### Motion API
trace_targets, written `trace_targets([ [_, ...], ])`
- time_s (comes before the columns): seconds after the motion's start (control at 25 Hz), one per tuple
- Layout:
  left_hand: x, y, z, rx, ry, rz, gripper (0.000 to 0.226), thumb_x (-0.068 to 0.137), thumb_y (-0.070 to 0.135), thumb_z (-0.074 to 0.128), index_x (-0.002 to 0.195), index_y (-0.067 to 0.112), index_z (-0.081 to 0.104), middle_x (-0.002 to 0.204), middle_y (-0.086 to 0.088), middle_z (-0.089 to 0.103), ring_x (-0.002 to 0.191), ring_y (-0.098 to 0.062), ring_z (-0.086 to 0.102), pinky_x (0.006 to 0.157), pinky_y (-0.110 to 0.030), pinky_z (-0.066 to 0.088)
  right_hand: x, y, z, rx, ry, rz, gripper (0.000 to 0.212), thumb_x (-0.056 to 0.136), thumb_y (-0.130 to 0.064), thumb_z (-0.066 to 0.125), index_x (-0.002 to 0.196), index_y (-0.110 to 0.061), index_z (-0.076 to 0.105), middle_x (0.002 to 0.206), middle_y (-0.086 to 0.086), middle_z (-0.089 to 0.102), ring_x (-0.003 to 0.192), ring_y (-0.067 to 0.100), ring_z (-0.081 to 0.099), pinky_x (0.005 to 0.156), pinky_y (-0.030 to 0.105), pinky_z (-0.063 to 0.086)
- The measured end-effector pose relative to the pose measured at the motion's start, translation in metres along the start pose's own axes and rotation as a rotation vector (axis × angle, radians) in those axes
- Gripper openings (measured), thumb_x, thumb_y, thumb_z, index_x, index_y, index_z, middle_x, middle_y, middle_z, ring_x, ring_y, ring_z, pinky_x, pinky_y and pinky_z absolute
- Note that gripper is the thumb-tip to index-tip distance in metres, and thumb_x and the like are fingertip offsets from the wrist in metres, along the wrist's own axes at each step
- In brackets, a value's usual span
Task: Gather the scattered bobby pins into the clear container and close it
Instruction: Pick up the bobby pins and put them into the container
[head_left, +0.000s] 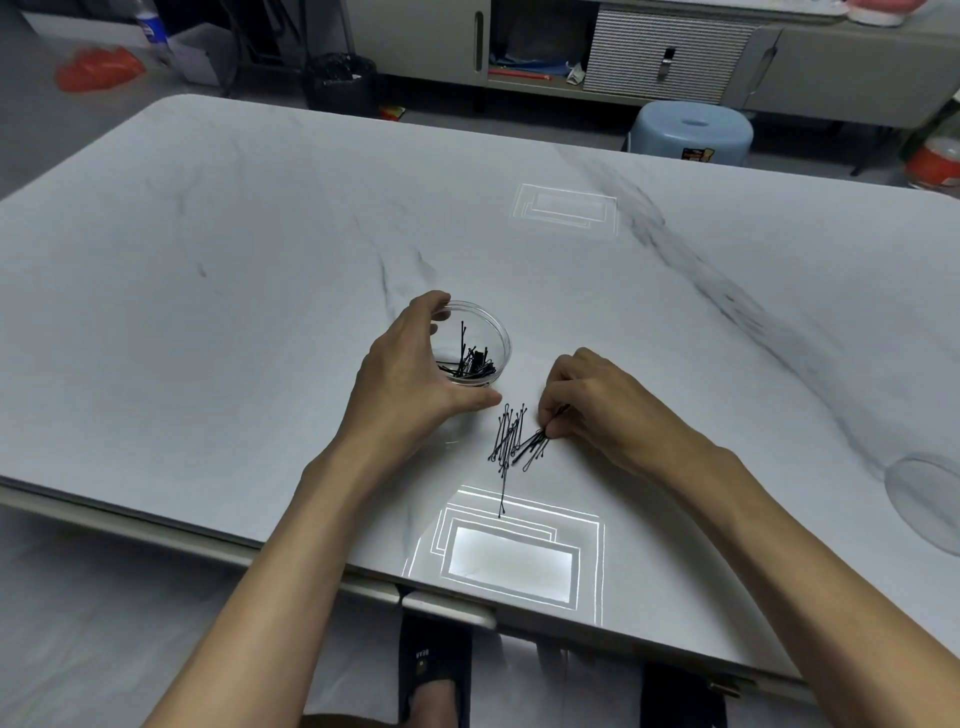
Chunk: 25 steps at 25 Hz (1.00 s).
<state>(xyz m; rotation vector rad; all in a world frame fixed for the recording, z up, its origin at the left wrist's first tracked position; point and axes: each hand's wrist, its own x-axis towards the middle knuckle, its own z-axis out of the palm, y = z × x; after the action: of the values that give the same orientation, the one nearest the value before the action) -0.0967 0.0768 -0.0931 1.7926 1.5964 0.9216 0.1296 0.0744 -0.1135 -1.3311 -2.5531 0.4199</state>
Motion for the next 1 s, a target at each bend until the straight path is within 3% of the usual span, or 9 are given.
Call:
trace_targets([
  [0.24, 0.001, 0.001, 0.002, 0.003, -0.009, 0.001, 0.102, 0.049, 0.038, 0.092, 0.136, 0.028, 0.041, 0.129, 0.013, 0.055, 0.118, -0.008, 0.052, 0.094, -0.028, 0.042, -0.003, 0.005, -0.009, 0.078, 0.004, 0.105, 0.017, 0.081, -0.006, 0.069, 0.08, -0.022, 0.064, 0.074, -0.016, 0.06, 0.074, 0.006, 0.053, 0.068, 0.027, 0.046],
  [0.36, 0.0, 0.001, 0.004, 0.006, -0.014, 0.006, 0.101, 0.049, 0.039, 0.091, 0.136, 0.029, 0.041, 0.128, 0.014, 0.055, 0.118, -0.008, 0.052, 0.094, -0.03, 0.043, -0.005, 0.008, -0.017, 0.106, 0.049, 0.142, 0.018, 0.082, -0.004, 0.067, 0.08, -0.022, 0.064, 0.072, -0.014, 0.063, 0.069, 0.004, 0.057, 0.064, 0.022, 0.045],
  [0.64, 0.0, 0.0, 0.006, 0.002, -0.022, 0.003, 0.101, 0.048, 0.041, 0.091, 0.135, 0.031, 0.041, 0.126, 0.016, 0.054, 0.117, -0.007, 0.051, 0.094, -0.03, 0.044, -0.011, 0.02, -0.025, 0.134, 0.064, 0.312, 0.022, 0.088, -0.003, 0.05, 0.08, -0.023, 0.055, 0.071, -0.014, 0.06, 0.066, 0.005, 0.053, 0.058, 0.025, 0.039],
  [0.72, 0.0, 0.0, 0.007, 0.0, -0.025, 0.006, 0.101, 0.048, 0.04, 0.091, 0.135, 0.031, 0.041, 0.125, 0.017, 0.054, 0.117, -0.006, 0.051, 0.093, -0.029, 0.043, -0.01, 0.015, -0.03, 0.203, 0.129, 0.332, 0.02, 0.091, -0.002, 0.051, 0.083, -0.02, 0.056, 0.076, -0.012, 0.063, 0.072, 0.006, 0.057, 0.063, 0.023, 0.042],
  [0.88, -0.001, 0.001, 0.009, 0.011, -0.034, 0.014, 0.101, 0.047, 0.041, 0.091, 0.135, 0.031, 0.041, 0.125, 0.017, 0.054, 0.116, -0.006, 0.051, 0.092, -0.028, 0.043, -0.001, -0.006, -0.052, 0.512, 0.436, 0.359, 0.015, 0.09, -0.007, 0.06, 0.083, -0.02, 0.061, 0.074, -0.008, 0.069, 0.077, 0.006, 0.063, 0.072, 0.016, 0.045],
  [1.0, -0.002, 0.005, 0.013, 0.016, -0.06, 0.038, 0.103, 0.045, 0.044, 0.09, 0.135, 0.032, 0.041, 0.126, 0.017, 0.054, 0.114, -0.005, 0.052, 0.091, -0.026, 0.043, 0.008, -0.027, -0.057, 0.507, 0.434, 0.307, 0.013, 0.086, -0.007, 0.065, 0.083, -0.019, 0.064, 0.073, -0.007, 0.07, 0.073, 0.007, 0.063, 0.071, 0.018, 0.045],
])
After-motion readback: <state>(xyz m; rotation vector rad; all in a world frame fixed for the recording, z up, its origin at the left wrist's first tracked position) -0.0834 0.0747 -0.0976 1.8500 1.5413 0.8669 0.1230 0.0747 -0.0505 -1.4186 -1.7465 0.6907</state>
